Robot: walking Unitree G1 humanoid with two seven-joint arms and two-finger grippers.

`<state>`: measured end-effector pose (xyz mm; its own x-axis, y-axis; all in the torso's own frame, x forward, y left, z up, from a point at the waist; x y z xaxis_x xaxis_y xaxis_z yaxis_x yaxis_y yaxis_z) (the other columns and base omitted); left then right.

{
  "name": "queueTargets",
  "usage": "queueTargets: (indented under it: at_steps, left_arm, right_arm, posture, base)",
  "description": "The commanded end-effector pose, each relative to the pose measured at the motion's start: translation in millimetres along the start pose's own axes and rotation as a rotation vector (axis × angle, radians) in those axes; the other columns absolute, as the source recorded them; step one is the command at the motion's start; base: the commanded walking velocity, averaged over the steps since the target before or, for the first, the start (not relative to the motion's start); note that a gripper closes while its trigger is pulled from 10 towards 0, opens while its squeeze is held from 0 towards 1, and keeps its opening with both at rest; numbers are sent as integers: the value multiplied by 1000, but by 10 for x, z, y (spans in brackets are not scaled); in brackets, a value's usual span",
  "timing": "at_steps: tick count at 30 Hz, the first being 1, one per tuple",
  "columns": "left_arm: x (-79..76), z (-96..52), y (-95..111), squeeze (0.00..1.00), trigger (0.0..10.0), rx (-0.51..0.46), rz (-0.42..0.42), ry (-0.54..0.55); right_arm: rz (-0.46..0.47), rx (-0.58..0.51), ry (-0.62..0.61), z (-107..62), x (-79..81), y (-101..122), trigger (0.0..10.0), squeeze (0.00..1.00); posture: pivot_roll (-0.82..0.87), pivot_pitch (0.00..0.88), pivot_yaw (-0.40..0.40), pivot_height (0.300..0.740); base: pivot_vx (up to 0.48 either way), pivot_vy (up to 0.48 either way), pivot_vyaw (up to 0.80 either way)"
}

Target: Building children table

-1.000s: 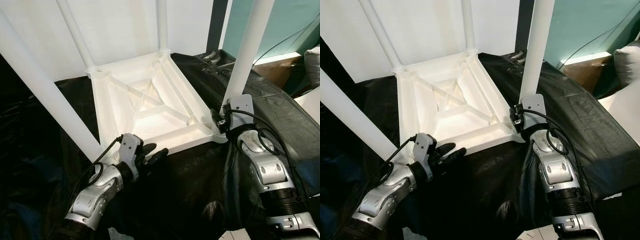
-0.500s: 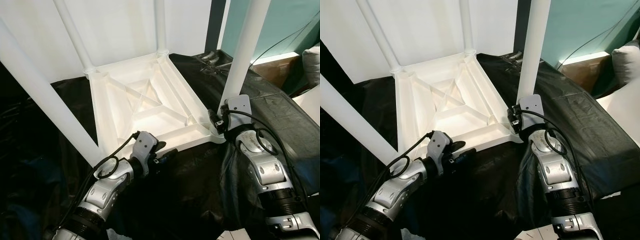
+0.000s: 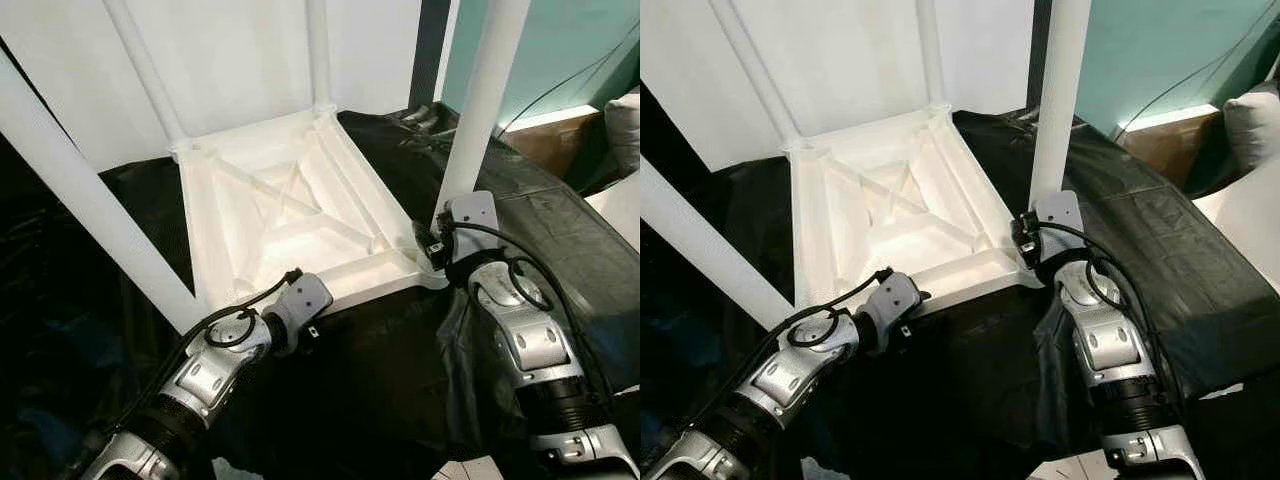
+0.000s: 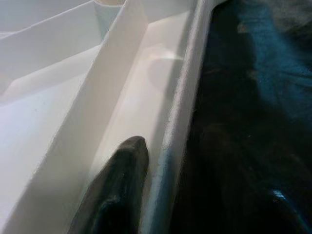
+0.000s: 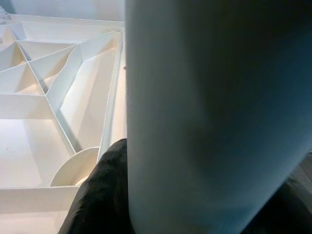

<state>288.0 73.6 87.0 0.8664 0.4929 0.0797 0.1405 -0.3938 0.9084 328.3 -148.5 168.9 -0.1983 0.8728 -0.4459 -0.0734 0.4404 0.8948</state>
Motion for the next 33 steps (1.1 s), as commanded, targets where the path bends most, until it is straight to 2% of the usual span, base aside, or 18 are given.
queueTargets:
  at_steps: [1,3,4,7,14,20,26,30,31,32,33]
  left_arm:
    - [-115,30,-350,0,4745,161,-82,-77]
    - [-123,50,-369,0,4745,172,-92,-65]
    - [-165,52,-383,0,0,173,-96,-83]
    - [-265,-1,-380,0,0,145,-125,-160]
    - [-285,-91,-355,0,0,121,-163,-224]
    - [-344,-240,-356,0,0,112,-194,-319]
    - [-351,-428,-455,0,0,109,-253,-312]
    - [-360,-457,-477,0,0,112,-260,-308]
    - [-383,-505,-522,0,0,115,-286,-295]
    - [-383,-505,-522,0,0,115,-286,-295]
    - [-409,-567,-592,0,0,126,-317,-278]
  right_arm:
    - [-26,-24,103,-2,218,63,471,0]
    - [-25,-26,108,-3,233,70,471,0]
    - [-23,-28,114,-5,251,75,196,0]
    - [-17,-26,129,-10,296,64,0,0]
    - [-9,-24,133,17,327,65,0,0]
    - [7,-40,160,93,450,134,0,0]
    - [48,-41,229,66,696,139,0,0]
    - [59,-39,243,53,746,134,0,0]
    - [71,-32,266,26,839,113,0,0]
    - [71,-32,266,26,839,113,0,0]
    - [85,-21,288,1,930,83,0,0]
  posture:
    - [-103,43,53,740]
    - [-103,43,54,740]
    - [-101,43,53,740]
    - [-99,45,53,740]
    - [-94,47,53,740]
    - [-86,52,53,740]
    - [-77,57,49,740]
    - [-77,57,49,740]
    - [-68,60,46,740]
    - [-68,60,46,740]
    - [-61,61,44,740]
  base:
    - [0,0,0]
    - [0,0,0]
    - [0,0,0]
    - [0,0,0]
    - [0,0,0]
    - [0,0,0]
    - [0,0,0]
    - [0,0,0]
    - [0,0,0]
    - [0,0,0]
    - [0,0,0]
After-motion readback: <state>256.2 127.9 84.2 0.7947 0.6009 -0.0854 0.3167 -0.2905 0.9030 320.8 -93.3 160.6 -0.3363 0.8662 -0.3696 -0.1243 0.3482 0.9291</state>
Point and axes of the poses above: a point about 5 cm out from each wrist's last joint towards the gripper, its own z axis pointing out of the wrist towards the gripper, its own y axis along the axis of the wrist's last joint, x = y × z, the point moved 1 cm from there along z, pointing out of the wrist towards the gripper, and after that the axes turned 7 degrees about -z, right-handed, at the moved point
